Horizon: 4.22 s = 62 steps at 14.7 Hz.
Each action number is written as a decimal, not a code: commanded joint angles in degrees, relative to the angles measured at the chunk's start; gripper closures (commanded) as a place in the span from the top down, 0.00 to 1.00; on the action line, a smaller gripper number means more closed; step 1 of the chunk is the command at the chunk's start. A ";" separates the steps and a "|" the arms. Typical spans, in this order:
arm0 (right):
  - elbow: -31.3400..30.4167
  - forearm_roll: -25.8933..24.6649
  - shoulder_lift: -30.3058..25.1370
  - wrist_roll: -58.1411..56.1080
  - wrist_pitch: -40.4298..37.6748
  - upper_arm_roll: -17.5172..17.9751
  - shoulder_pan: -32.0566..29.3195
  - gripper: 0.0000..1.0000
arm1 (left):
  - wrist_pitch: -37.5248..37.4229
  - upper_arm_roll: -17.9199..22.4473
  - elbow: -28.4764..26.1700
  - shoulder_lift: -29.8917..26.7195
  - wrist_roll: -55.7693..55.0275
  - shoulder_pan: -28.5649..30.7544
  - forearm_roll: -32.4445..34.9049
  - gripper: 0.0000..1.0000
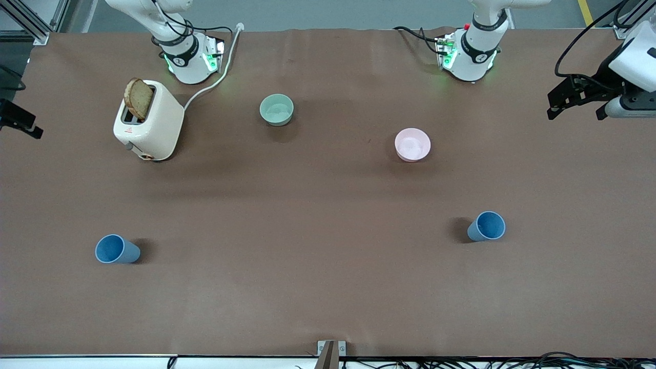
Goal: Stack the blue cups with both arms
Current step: 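Reach the left gripper down toward the nearby blue cup, then grasp the blue cup with the left gripper while the right gripper reaches the other cup, then set the cup mid-table with the left gripper while the right gripper lifts its cup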
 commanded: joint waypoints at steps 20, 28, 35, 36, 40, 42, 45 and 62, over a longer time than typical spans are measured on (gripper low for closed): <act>6.31 2.10 12.39 -0.06 7.86 -3.74 -1.27 1.00 | 29.61 0.42 -4.63 27.49 3.98 3.86 0.01 1.00; 6.40 15.73 30.94 -8.06 27.30 -7.89 -1.36 0.97 | 38.95 0.25 -6.49 37.44 3.10 3.86 -0.86 0.43; 5.44 21.63 40.18 -9.73 37.40 -7.63 -1.10 0.87 | 38.51 -2.81 -6.14 37.53 0.22 3.16 -1.13 0.00; 5.17 21.72 40.89 -10.17 38.21 -7.45 -1.10 0.85 | 38.34 -5.70 -5.96 37.01 -4.06 3.42 -1.13 0.00; 4.99 21.81 42.12 -10.17 38.31 -7.18 -1.10 0.57 | 38.33 -16.09 -4.04 36.74 -26.90 0.10 -0.25 0.00; 4.99 23.81 42.21 -10.17 38.31 -7.10 -1.10 0.29 | 38.33 -16.28 -2.02 37.61 -37.19 -6.56 -0.25 0.00; 4.47 26.37 42.56 -10.09 38.04 -7.18 -1.10 0.11 | 38.86 -15.93 2.46 42.26 -49.07 -15.35 -0.07 0.00; 3.24 6.43 17.79 30.48 17.22 14.67 2.07 0.01 | 33.17 -10.57 9.07 34.22 -56.68 -18.31 2.74 1.00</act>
